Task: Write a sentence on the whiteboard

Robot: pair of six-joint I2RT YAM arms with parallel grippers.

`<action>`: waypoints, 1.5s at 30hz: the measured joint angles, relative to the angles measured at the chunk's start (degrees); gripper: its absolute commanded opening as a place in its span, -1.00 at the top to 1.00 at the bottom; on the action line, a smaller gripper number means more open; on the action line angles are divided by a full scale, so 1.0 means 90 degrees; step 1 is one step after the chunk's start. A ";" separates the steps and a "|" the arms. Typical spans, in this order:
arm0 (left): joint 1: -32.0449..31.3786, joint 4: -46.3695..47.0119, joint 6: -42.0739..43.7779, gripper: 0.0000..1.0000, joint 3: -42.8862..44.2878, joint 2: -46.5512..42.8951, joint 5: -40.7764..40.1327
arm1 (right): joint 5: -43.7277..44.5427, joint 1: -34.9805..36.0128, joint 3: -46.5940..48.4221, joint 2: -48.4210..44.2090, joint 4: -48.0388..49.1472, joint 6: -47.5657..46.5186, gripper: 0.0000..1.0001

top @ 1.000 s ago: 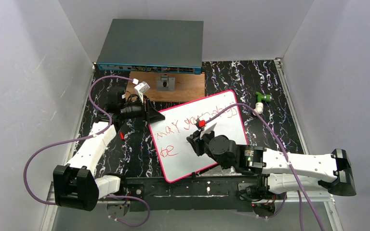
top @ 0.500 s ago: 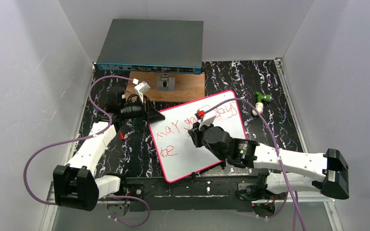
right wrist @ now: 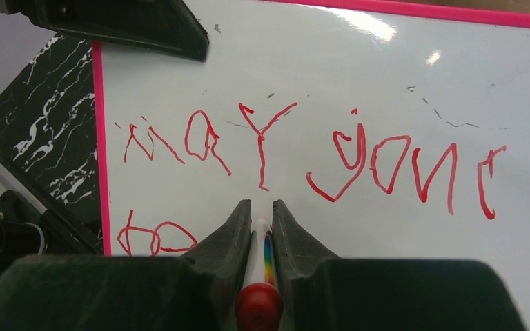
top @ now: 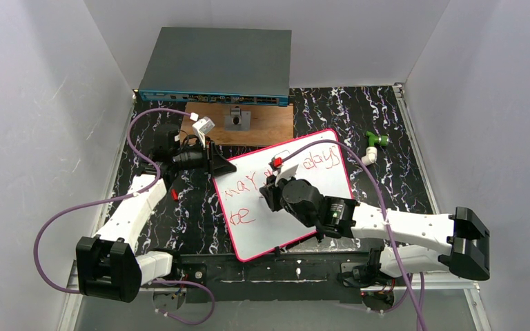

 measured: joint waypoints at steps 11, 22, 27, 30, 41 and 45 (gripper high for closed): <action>0.0000 0.0000 0.0000 1.00 0.0000 -0.0002 0.0000 | -0.0260 0.0000 -0.0053 -0.0010 -0.0012 0.0328 0.97; 0.0002 -0.0002 0.0002 1.00 0.0000 -0.0002 -0.0002 | -0.0508 0.0010 -0.0639 -0.0471 -0.0202 0.0809 0.97; 0.0002 -0.0002 0.0002 1.00 0.0000 0.0000 -0.0002 | -0.0595 0.0078 -0.0670 -0.0493 -0.0355 0.0947 0.97; 0.0002 -0.0002 0.0002 1.00 0.0000 -0.0002 0.0000 | -0.0614 0.0138 -0.0670 -0.0493 -0.0408 0.0979 0.97; 0.0002 -0.0002 0.0002 1.00 0.0000 -0.0002 -0.0002 | -0.0670 0.0182 -0.0644 -0.0459 -0.0483 0.0840 0.97; 0.0002 -0.0002 0.0002 1.00 0.0000 -0.0002 -0.0002 | -0.0753 0.0182 -0.0500 -0.0335 -0.0510 0.0653 0.97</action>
